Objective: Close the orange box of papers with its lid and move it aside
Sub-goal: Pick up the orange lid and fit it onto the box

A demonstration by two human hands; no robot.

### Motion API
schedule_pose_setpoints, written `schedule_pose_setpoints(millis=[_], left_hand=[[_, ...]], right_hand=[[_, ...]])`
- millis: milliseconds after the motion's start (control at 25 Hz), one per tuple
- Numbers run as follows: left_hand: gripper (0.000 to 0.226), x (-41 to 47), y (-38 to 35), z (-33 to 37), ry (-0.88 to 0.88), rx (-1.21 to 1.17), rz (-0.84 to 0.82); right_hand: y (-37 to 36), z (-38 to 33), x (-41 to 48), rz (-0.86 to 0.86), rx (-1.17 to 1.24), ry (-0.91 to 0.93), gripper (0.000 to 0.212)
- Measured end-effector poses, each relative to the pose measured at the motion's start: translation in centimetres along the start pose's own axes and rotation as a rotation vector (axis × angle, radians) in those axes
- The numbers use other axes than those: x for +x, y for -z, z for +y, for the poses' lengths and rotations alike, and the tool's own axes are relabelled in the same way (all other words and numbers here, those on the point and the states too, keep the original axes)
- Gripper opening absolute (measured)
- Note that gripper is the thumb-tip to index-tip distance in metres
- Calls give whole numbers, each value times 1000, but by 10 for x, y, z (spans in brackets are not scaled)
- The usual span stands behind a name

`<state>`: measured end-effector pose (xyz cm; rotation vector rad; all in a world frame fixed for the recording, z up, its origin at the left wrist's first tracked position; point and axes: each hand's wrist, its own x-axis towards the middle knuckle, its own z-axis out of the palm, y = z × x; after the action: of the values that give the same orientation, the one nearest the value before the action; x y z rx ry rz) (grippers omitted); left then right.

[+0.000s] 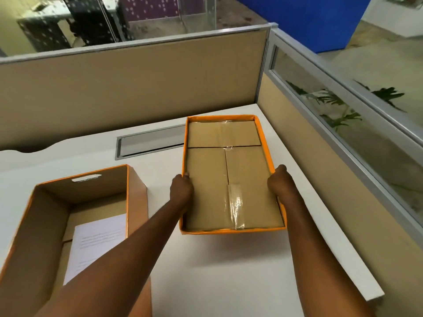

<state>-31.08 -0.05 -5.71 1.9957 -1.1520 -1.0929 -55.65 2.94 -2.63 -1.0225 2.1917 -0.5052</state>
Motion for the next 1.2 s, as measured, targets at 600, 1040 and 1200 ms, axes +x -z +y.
schedule_pose_setpoints(millis=[600,1040,1200], left_hand=[[38,-48,164,69,-393,-142,-46],[38,-114,268,78,-361,-577,-588],[25,-96,301,62,-270,-627,-436]], right_hand=[[33,-147,-235,418,-69,537,54],[-108,-211,-392,561,-185,596,48],[-101,-209,-398,182,77,610,68]])
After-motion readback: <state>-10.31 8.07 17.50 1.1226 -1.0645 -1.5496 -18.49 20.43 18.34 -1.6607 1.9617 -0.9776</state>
